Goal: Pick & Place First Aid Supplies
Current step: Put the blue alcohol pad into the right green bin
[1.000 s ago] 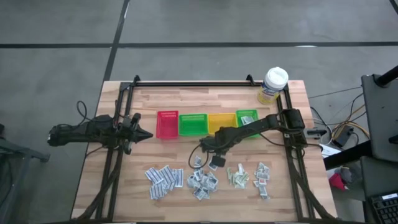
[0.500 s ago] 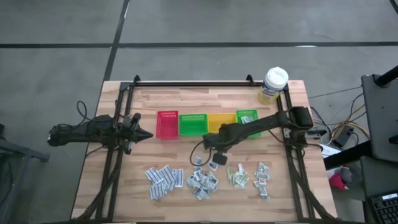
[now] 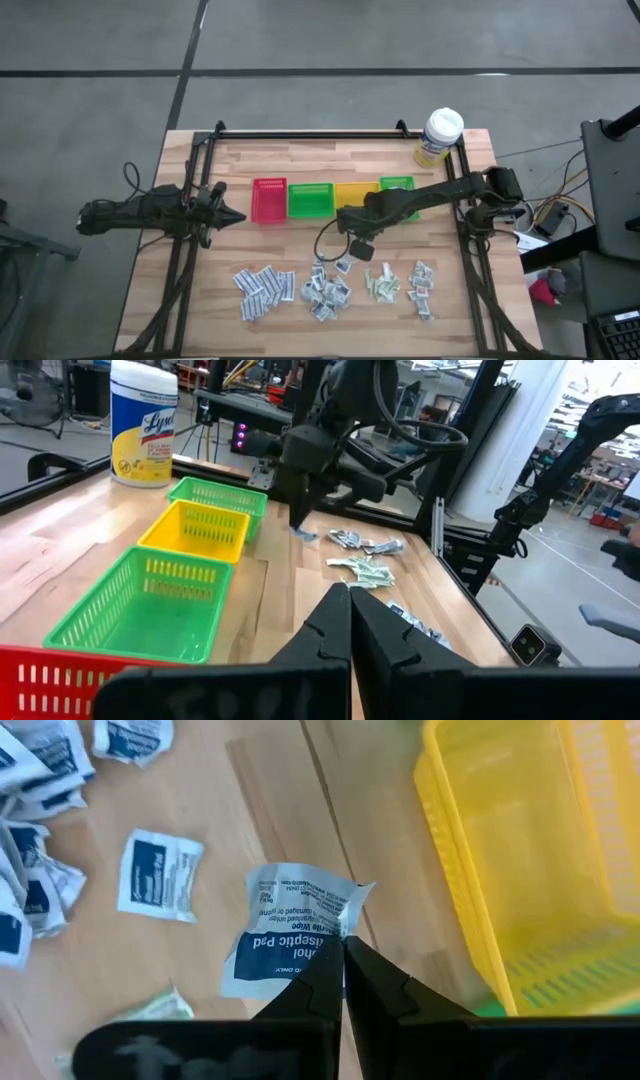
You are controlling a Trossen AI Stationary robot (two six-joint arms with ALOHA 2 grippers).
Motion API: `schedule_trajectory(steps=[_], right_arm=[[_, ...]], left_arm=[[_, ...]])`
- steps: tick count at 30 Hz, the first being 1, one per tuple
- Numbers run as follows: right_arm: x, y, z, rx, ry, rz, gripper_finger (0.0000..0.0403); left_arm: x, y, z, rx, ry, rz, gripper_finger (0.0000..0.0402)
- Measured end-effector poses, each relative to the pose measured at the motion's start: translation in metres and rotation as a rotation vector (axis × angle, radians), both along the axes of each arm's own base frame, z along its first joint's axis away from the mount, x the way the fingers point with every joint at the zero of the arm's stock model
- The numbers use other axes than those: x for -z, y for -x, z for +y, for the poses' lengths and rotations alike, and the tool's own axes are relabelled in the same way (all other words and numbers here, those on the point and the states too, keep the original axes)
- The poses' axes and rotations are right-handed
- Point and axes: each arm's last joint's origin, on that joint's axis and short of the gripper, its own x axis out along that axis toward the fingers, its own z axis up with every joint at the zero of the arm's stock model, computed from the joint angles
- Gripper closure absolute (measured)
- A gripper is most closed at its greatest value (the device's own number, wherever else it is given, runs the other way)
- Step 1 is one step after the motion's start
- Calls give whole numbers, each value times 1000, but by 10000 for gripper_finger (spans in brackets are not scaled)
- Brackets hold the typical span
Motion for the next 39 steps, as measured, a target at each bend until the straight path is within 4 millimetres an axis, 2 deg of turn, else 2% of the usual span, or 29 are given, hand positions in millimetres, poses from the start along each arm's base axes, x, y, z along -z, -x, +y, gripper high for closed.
schedule_trajectory(steps=[4,17,24,31,39], right_arm=[[-1,10,-1,51,15,78,394],[-4,37,-17,187,225,324,394],[-6,39,-39,247,255,345,394],[-7,51,-68,334,276,374,394],[7,63,-97,441,255,400,394]], left_arm=[[0,0,0,0,0,-1,401],[0,0,0,0,-2,-1,401],[0,0,0,0,-1,-1,401],[0,0,0,0,1,-1,401],[0,0,0,0,1,0,401]])
